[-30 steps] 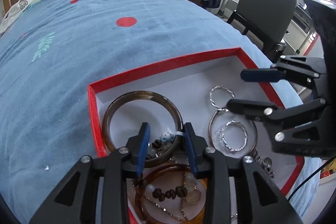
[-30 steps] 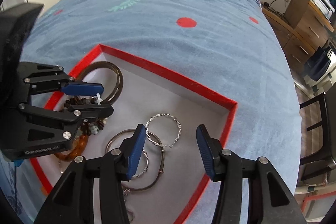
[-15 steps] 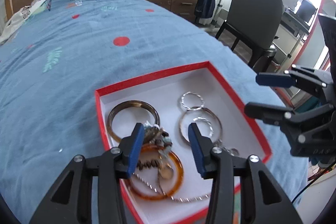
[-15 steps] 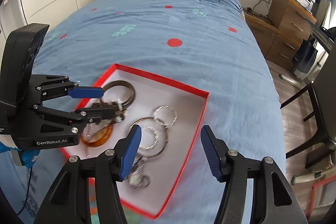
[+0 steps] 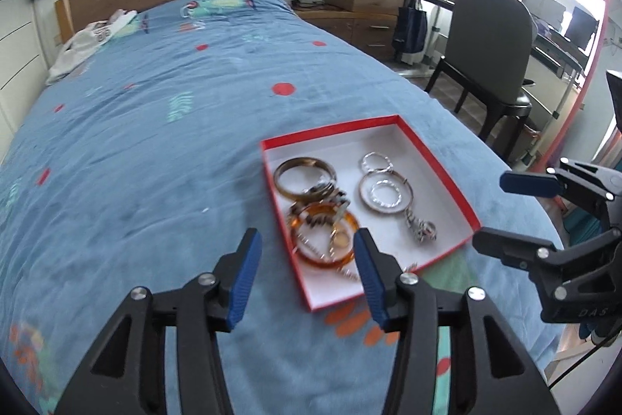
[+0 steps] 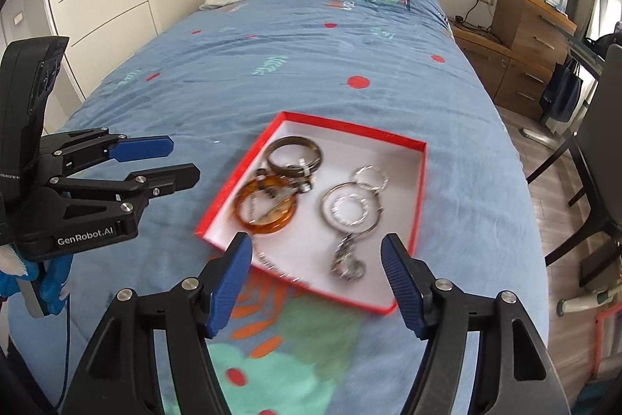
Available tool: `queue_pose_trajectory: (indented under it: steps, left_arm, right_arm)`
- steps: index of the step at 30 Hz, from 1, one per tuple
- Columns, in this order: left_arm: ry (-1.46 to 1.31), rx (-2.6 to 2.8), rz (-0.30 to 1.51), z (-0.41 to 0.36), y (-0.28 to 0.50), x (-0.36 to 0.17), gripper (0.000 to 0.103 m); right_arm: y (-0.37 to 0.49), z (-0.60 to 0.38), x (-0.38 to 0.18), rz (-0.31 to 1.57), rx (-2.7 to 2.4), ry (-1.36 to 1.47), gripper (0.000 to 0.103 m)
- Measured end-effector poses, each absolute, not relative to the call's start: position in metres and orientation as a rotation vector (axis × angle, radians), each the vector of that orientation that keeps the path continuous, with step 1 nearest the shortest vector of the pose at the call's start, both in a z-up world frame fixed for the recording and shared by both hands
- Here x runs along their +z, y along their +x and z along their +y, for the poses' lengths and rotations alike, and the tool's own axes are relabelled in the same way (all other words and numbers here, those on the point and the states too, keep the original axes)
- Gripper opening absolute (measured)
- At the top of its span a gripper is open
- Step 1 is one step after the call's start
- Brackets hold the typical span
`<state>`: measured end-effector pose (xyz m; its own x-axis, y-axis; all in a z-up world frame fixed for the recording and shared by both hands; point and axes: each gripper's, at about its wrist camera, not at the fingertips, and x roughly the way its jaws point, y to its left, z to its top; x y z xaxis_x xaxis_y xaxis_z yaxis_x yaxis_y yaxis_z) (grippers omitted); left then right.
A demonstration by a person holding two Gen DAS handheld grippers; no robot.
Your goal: Organize jewelry
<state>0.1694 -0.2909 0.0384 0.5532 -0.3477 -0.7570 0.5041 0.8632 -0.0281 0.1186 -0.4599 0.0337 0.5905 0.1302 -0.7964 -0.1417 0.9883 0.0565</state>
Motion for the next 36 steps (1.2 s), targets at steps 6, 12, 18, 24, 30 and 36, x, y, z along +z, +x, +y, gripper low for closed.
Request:
queue_pose_trajectory:
  steps: [6, 12, 18, 24, 30, 36]
  left_arm:
    - [0.181, -0.451, 0.841, -0.26, 0.143, 0.045, 0.055]
    - [0.154, -0.407, 0.851, -0.23, 0.117, 0.045, 0.061]
    - [0.136, -0.358, 0.848, -0.207, 0.093, 0.043, 0.065]
    - [0.101, -0.301, 0.826, -0.186, 0.074, 0.044, 0.065]
    - [0.077, -0.265, 0.798, -0.169, 0.058, 0.05, 0.065]
    - [0.087, -0.218, 0.77, -0.156, 0.046, 0.052, 0.065]
  right_arm:
    - [0.091, -0.438, 0.042, 0.91, 0.163, 0.002, 0.072]
    - [0.067, -0.42, 0.046, 0.901, 0.153, 0.015, 0.074]
    - [0.045, -0.409, 0.041, 0.892, 0.126, 0.055, 0.076]
    - [0.025, -0.395, 0.039, 0.869, 0.093, 0.077, 0.082]
    - [0.007, -0.386, 0.034, 0.857, 0.055, 0.098, 0.09]
    - [-0.004, -0.379, 0.033, 0.841, 0.021, 0.094, 0.1]
